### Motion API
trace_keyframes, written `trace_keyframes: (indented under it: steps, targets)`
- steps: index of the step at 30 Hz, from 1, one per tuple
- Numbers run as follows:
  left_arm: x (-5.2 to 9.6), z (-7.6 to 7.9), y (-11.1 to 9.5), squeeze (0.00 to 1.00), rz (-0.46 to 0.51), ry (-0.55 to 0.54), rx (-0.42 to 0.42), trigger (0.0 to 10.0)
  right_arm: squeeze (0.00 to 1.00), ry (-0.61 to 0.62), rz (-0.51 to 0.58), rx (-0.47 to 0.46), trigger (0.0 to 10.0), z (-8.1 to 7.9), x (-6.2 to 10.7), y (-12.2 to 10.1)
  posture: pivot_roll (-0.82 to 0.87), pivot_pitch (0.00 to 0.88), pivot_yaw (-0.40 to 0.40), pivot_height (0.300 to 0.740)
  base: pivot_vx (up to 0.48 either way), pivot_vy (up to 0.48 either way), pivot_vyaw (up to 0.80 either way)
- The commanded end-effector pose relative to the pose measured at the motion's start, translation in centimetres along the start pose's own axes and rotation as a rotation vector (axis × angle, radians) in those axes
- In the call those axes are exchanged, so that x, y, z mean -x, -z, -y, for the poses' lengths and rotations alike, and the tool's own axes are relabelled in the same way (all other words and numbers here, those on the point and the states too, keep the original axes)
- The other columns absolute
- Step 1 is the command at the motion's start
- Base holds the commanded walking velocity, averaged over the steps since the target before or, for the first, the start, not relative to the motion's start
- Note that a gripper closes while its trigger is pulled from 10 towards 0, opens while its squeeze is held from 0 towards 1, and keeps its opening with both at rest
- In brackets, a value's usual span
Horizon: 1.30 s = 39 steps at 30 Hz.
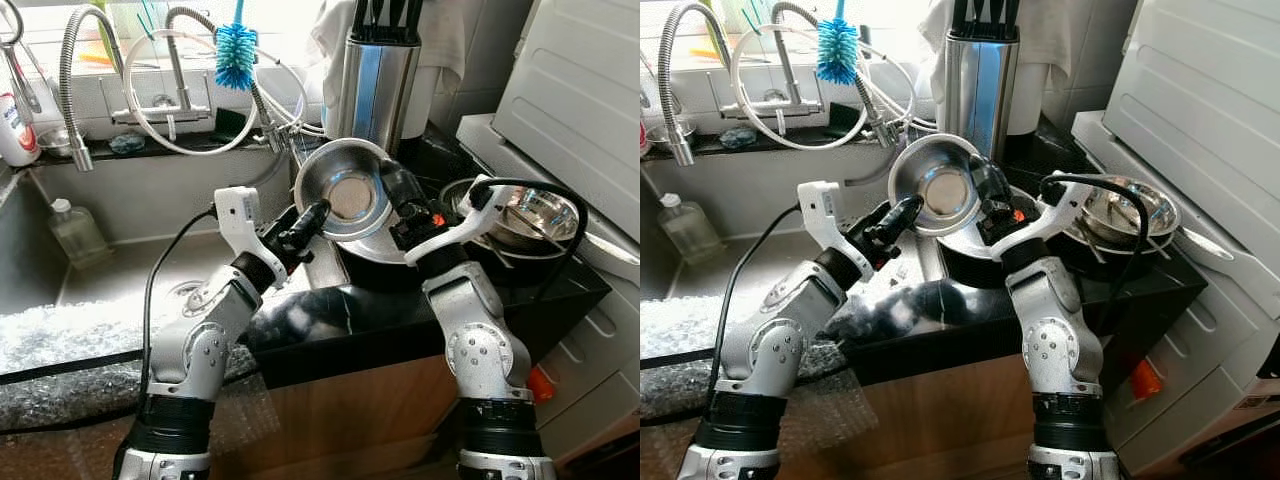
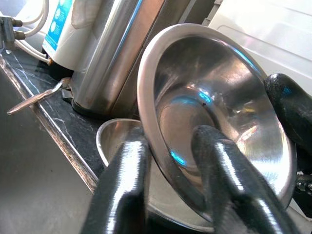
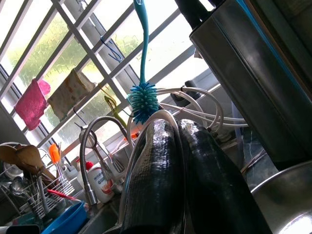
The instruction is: Kitchen organization
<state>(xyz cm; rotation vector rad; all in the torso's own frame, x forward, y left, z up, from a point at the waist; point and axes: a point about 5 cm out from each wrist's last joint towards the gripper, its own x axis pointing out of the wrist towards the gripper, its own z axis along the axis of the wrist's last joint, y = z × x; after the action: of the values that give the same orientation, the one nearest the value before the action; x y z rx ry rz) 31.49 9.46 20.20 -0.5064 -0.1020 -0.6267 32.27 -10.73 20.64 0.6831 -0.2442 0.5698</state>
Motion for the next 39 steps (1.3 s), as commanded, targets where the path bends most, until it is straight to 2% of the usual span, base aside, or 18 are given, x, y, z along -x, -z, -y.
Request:
trace_keyframes:
  steps: [1, 14, 15, 16, 35, 36, 37, 39]
  targets:
    - [-0.10, 0.40, -0.50, 0.00, 0.013, 0.013, -0.017, 0.0, 0.00, -0.029, 0.015, 0.025, 10.0, -0.66, -0.58, -0.48, -0.12, 0.000, -0.028, 0.740, 0.000, 0.000, 0.00]
    - [-0.10, 0.41, -0.54, 0.00, 0.015, 0.012, -0.017, 0.0, 0.02, -0.031, -0.003, 0.040, 10.0, -0.67, -0.59, -0.22, -0.12, 0.000, -0.029, 0.740, 0.000, 0.000, 0.00]
    - [-0.10, 0.41, -0.54, 0.00, 0.015, 0.012, -0.017, 0.0, 0.91, -0.032, -0.005, 0.041, 10.0, -0.68, -0.60, -0.20, -0.12, 0.000, -0.029, 0.740, 0.000, 0.000, 0.00]
    - [-0.10, 0.42, -0.55, 0.00, 0.016, 0.012, -0.016, 0.0, 1.00, -0.032, -0.007, 0.042, 10.0, -0.68, -0.62, -0.16, -0.12, 0.000, -0.029, 0.740, 0.000, 0.000, 0.00]
    - [-0.19, 0.20, -0.82, 0.00, 0.043, -0.008, 0.010, 0.0, 1.00, -0.041, -0.042, 0.069, 10.0, -0.74, -0.53, 0.40, -0.12, 0.000, -0.031, 0.740, 0.000, 0.000, 0.00]
    - [-0.19, 0.23, -0.81, 0.00, 0.045, -0.006, 0.013, 0.0, 0.92, -0.039, -0.043, 0.071, 10.0, -0.71, -0.52, 0.41, -0.12, 0.000, -0.030, 0.740, 0.000, 0.000, 0.00]
    - [-0.20, 0.26, -0.82, 0.00, 0.047, -0.004, 0.016, 0.0, 0.00, -0.036, -0.045, 0.074, 10.0, -0.68, -0.50, 0.44, -0.12, 0.000, -0.030, 0.740, 0.000, 0.000, 0.00]
    - [-0.23, 0.26, -0.89, 0.00, 0.055, -0.005, 0.027, 0.0, 0.00, -0.032, -0.047, 0.076, 10.0, -0.66, -0.49, 0.48, -0.12, 0.000, -0.029, 0.740, 0.000, 0.000, 0.00]
